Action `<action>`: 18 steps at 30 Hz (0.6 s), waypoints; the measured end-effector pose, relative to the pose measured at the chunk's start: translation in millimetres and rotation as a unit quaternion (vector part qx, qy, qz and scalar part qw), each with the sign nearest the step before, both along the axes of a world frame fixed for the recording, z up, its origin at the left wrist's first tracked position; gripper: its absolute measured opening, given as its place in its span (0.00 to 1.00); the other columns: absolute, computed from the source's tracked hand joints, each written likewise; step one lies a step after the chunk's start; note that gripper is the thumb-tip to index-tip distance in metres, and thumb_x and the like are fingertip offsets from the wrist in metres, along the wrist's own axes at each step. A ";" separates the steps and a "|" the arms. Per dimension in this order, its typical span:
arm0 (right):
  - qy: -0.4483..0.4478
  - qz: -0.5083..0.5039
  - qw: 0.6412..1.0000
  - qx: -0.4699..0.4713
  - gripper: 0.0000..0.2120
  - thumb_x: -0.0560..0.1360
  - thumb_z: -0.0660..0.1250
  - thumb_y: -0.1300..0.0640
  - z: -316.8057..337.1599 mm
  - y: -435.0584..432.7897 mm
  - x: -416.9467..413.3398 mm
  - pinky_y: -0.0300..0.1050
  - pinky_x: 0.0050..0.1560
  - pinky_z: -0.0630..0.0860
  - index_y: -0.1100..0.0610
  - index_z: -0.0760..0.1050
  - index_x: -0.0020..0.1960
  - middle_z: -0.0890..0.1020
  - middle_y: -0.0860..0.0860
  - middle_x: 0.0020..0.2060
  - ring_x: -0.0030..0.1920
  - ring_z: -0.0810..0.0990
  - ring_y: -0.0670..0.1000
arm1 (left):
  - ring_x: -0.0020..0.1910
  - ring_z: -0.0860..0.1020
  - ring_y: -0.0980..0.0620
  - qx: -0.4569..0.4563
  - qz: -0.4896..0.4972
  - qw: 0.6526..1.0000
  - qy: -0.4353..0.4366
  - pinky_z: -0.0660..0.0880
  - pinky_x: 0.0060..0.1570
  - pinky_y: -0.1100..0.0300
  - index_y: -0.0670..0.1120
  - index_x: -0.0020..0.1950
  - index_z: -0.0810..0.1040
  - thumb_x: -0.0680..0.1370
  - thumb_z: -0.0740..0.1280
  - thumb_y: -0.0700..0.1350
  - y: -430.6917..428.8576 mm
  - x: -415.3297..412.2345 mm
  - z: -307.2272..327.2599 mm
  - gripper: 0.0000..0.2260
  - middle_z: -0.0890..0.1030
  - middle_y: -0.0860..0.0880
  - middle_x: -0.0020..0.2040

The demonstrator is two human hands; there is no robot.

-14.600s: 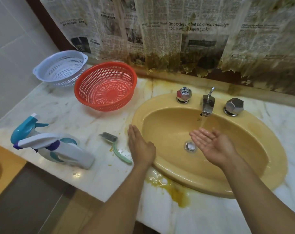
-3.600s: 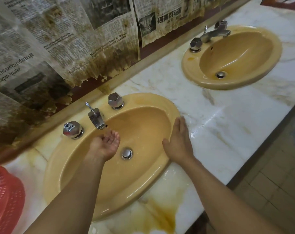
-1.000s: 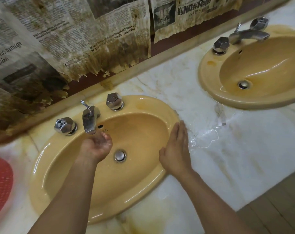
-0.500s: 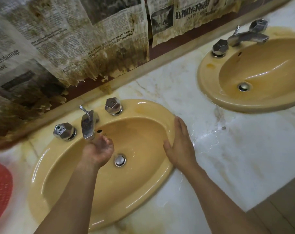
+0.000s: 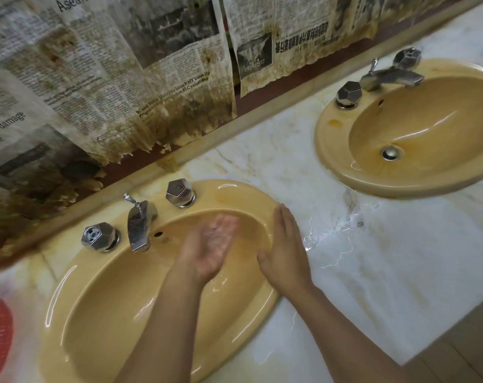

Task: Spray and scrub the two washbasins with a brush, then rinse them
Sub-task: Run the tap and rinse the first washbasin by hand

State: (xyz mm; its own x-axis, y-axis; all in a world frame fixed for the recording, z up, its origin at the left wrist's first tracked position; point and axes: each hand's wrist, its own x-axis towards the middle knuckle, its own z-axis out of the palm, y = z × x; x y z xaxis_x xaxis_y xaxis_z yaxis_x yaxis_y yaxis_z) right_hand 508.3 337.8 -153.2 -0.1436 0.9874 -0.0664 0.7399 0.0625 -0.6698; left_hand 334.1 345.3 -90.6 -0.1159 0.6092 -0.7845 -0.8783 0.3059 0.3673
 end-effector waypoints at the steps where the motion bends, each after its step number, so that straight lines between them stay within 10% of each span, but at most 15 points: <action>1: -0.043 0.021 0.999 0.017 0.44 0.76 0.68 0.57 -1.4 9.1 -3.8 0.41 0.79 0.46 0.60 0.46 0.83 0.50 0.55 0.82 0.82 0.48 0.53 | 0.39 0.87 0.41 0.020 -0.055 0.998 0.015 0.85 0.42 0.52 0.34 0.54 0.79 0.87 0.56 0.43 6.5 20.3 7.4 0.16 0.86 0.36 0.45; 7: -0.155 0.215 0.963 0.036 0.42 0.79 0.58 0.42 7.0 92.1 -7.1 0.50 0.81 0.42 0.60 0.42 0.83 0.48 0.55 0.82 0.82 0.45 0.54 | 0.52 0.85 0.45 0.025 -0.051 0.976 0.211 0.81 0.54 0.56 0.37 0.55 0.79 0.88 0.55 0.47 9.1 34.4 11.4 0.17 0.84 0.38 0.54; 18: -0.087 0.112 0.990 -0.019 0.42 0.79 0.63 0.58 13.1 41.1 5.0 0.40 0.76 0.41 0.58 0.38 0.83 0.41 0.52 0.82 0.82 0.42 0.52 | 0.57 0.80 0.41 -0.058 0.175 0.982 0.034 0.76 0.63 0.50 0.36 0.59 0.77 0.87 0.53 0.41 -41.4 -52.6 -12.8 0.15 0.81 0.40 0.60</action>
State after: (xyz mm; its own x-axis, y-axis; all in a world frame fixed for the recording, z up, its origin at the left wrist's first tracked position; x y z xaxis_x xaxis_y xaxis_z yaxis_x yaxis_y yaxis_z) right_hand 513.3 378.8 -140.2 -0.3416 0.9285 -0.1458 0.8145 0.2151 -0.5388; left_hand 281.5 303.9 -103.5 -0.3578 0.4289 -0.8295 -0.9116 0.0323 0.4099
